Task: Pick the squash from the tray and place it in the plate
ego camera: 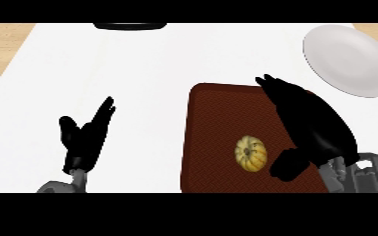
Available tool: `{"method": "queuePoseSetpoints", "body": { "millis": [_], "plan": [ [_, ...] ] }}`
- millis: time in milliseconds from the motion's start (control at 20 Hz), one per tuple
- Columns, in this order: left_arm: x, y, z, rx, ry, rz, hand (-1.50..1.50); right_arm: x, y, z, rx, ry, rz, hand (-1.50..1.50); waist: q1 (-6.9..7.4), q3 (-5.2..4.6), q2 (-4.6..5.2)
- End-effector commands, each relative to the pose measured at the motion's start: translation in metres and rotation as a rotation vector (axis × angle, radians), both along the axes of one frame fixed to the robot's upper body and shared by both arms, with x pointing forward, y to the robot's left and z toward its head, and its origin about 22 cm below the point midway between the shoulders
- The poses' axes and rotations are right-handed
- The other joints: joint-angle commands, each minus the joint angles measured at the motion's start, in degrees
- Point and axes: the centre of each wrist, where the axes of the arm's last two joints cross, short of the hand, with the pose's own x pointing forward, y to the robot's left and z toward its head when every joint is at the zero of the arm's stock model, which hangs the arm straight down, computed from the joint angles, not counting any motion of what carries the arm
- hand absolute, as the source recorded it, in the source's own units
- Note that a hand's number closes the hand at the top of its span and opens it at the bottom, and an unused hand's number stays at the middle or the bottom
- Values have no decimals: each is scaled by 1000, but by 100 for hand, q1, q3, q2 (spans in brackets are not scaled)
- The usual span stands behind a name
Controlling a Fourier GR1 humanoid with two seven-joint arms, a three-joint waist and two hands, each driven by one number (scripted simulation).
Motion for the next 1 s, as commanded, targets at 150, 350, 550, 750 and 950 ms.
{"method": "queuePoseSetpoints", "body": {
  "millis": [150, 350, 550, 750, 950],
  "plan": [
    [-18, -19, -23, -32, 51, -26, 0, 0, 30, -32, -124, 100, -101, -150, -39, -29, 21],
    [-10, -2, -13, -26, 64, -14, 0, -23, 43, -44, -88, 154, -98, -150, -93, -28, 8],
    [-24, -5, -12, -22, 49, -11, 0, 5, 45, -64, -93, 168, -100, -150, -20, -24, 24],
    [-6, 7, -1, -23, 54, 2, 0, -6, 49, -72, -124, 164, -96, -150, -66, -24, 23],
    [-6, -14, -11, -17, 58, 0, 0, 11, 50, -66, -230, 149, -112, -150, -64, -28, 29]
  ]
}}
